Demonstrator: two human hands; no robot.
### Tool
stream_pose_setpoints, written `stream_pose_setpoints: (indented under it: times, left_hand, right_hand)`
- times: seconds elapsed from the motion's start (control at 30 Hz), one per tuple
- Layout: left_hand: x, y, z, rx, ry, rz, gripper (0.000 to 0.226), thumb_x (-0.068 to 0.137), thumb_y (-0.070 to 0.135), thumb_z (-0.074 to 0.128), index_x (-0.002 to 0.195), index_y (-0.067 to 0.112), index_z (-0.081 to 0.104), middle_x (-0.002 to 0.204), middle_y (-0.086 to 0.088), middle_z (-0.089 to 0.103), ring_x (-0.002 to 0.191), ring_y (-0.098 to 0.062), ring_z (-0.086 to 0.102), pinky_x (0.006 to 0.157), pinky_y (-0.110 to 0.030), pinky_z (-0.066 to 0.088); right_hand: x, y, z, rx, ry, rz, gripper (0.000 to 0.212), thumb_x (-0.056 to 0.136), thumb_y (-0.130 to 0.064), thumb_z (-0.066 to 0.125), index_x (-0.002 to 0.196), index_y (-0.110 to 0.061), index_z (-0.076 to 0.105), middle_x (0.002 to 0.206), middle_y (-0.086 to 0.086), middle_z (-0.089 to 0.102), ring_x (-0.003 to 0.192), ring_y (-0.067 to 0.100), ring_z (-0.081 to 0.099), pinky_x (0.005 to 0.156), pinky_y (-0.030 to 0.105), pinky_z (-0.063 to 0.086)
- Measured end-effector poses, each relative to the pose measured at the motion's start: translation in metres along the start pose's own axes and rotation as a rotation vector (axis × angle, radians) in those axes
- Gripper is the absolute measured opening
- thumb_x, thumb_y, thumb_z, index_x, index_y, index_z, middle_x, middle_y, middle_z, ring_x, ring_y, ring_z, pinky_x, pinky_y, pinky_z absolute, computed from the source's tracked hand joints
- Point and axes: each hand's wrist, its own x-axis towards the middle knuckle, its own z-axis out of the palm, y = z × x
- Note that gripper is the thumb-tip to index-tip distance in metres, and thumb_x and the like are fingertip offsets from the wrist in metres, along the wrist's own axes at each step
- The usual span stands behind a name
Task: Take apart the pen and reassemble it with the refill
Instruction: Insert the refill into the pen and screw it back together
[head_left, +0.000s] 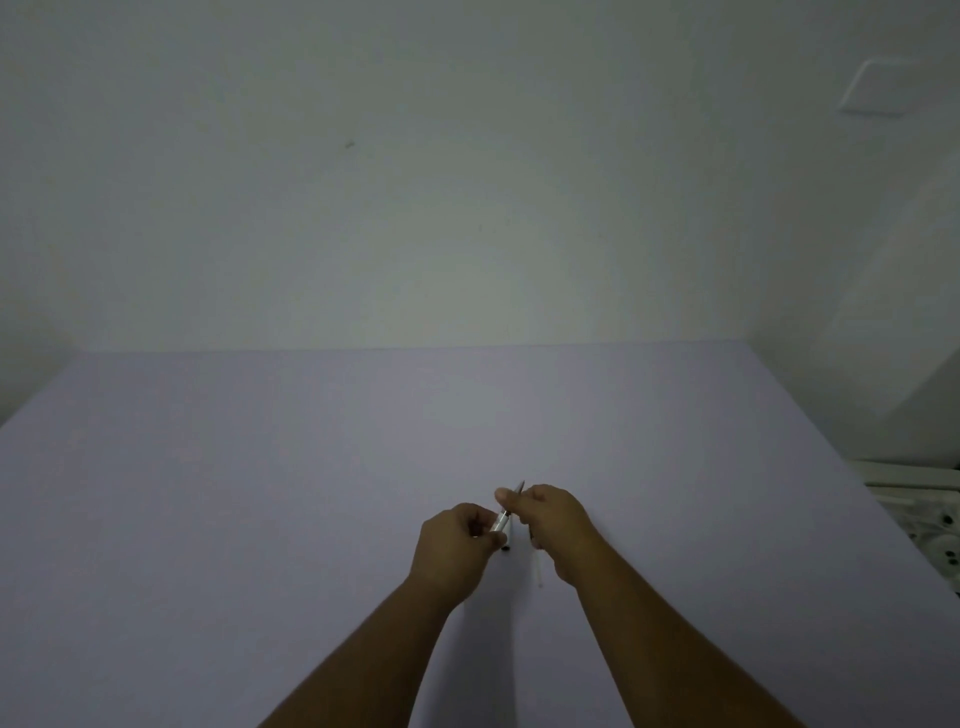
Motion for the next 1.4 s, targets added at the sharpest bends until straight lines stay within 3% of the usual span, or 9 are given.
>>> stream_pose_setpoints:
  times: [0.17, 0.37, 0.5, 0.7, 0.87, 1.03, 1.17, 1.27, 1.4]
  left_hand:
    - [0.001, -0.001, 0.0, 0.003, 0.007, -0.018, 0.011, 0.084, 0.015, 0.066, 0.094, 0.014, 0.068, 0.073, 0.012, 0.06, 0.064, 0.002, 0.053, 0.055, -0.011, 0.037]
    - [0.0, 0.001, 0.001, 0.054, -0.001, 0.003, 0.014, 0.084, 0.016, 0.067, 0.098, 0.011, 0.068, 0.077, 0.008, 0.06, 0.067, -0.003, 0.053, 0.055, -0.01, 0.036]
    - [0.0, 0.001, -0.002, 0.064, 0.013, -0.017, 0.016, 0.083, 0.017, 0.067, 0.097, 0.012, 0.069, 0.075, 0.009, 0.06, 0.065, -0.003, 0.053, 0.053, -0.012, 0.035]
    - [-0.005, 0.002, -0.001, 0.083, -0.008, -0.001, 0.015, 0.082, 0.017, 0.068, 0.097, 0.012, 0.069, 0.082, 0.005, 0.064, 0.075, -0.01, 0.058, 0.056, -0.011, 0.038]
    - [-0.006, 0.0, -0.006, 0.073, -0.003, -0.015, 0.005, 0.081, 0.016, 0.068, 0.085, 0.019, 0.065, 0.071, 0.012, 0.059, 0.065, -0.004, 0.054, 0.054, -0.012, 0.037]
    - [-0.011, 0.0, -0.004, 0.063, -0.008, 0.003, 0.006, 0.081, 0.017, 0.069, 0.087, 0.017, 0.066, 0.073, 0.011, 0.06, 0.068, -0.004, 0.054, 0.055, -0.011, 0.036]
    - [-0.008, 0.001, -0.005, 0.058, 0.012, -0.015, 0.011, 0.081, 0.016, 0.069, 0.092, 0.014, 0.068, 0.072, 0.012, 0.058, 0.065, -0.002, 0.053, 0.054, -0.012, 0.036]
    - [-0.009, 0.002, -0.004, 0.094, 0.011, 0.009, 0.014, 0.082, 0.018, 0.069, 0.095, 0.012, 0.069, 0.077, 0.007, 0.061, 0.069, -0.006, 0.055, 0.054, -0.011, 0.035]
    - [-0.009, 0.002, -0.003, 0.087, 0.015, 0.003, 0.016, 0.082, 0.018, 0.069, 0.096, 0.011, 0.069, 0.079, 0.005, 0.061, 0.07, -0.008, 0.055, 0.054, -0.012, 0.036]
  right_hand:
    - [-0.002, 0.0, 0.001, 0.087, -0.049, -0.007, 0.021, 0.086, -0.039, 0.062, 0.081, -0.018, 0.063, 0.082, -0.002, 0.062, 0.071, 0.01, 0.051, 0.069, 0.027, 0.042]
    - [-0.001, 0.005, 0.002, 0.039, 0.034, 0.018, 0.027, 0.079, -0.04, 0.069, 0.07, -0.019, 0.056, 0.072, -0.003, 0.056, 0.062, 0.01, 0.047, 0.06, 0.025, 0.038]
    - [-0.004, 0.002, 0.002, 0.2, -0.051, -0.01, 0.004, 0.086, -0.023, 0.064, 0.082, -0.023, 0.065, 0.08, -0.004, 0.061, 0.067, 0.009, 0.049, 0.062, 0.024, 0.039]
    - [-0.001, 0.001, 0.003, 0.024, 0.034, 0.053, 0.034, 0.078, -0.043, 0.069, 0.076, -0.011, 0.057, 0.078, 0.005, 0.055, 0.059, 0.012, 0.043, 0.059, 0.025, 0.038]
    - [-0.004, 0.001, 0.003, 0.197, -0.032, -0.002, 0.007, 0.084, -0.017, 0.065, 0.078, -0.019, 0.066, 0.079, 0.001, 0.062, 0.063, 0.011, 0.047, 0.059, 0.024, 0.039]
    - [-0.005, 0.001, 0.004, 0.033, 0.021, 0.082, 0.037, 0.077, -0.047, 0.069, 0.086, -0.013, 0.057, 0.087, 0.002, 0.059, 0.063, 0.01, 0.044, 0.058, 0.023, 0.037]
    - [-0.01, 0.001, 0.004, 0.196, -0.056, 0.026, 0.007, 0.085, -0.021, 0.065, 0.079, -0.019, 0.066, 0.084, 0.004, 0.063, 0.065, 0.011, 0.047, 0.059, 0.024, 0.039]
    - [-0.01, 0.001, 0.004, 0.087, -0.006, 0.041, 0.022, 0.081, -0.032, 0.07, 0.072, -0.014, 0.06, 0.072, 0.002, 0.057, 0.055, 0.011, 0.043, 0.056, 0.025, 0.038]
    - [-0.01, 0.001, 0.003, 0.126, -0.047, 0.069, 0.021, 0.083, -0.036, 0.066, 0.086, -0.015, 0.063, 0.088, 0.003, 0.06, 0.068, 0.012, 0.047, 0.061, 0.025, 0.039]
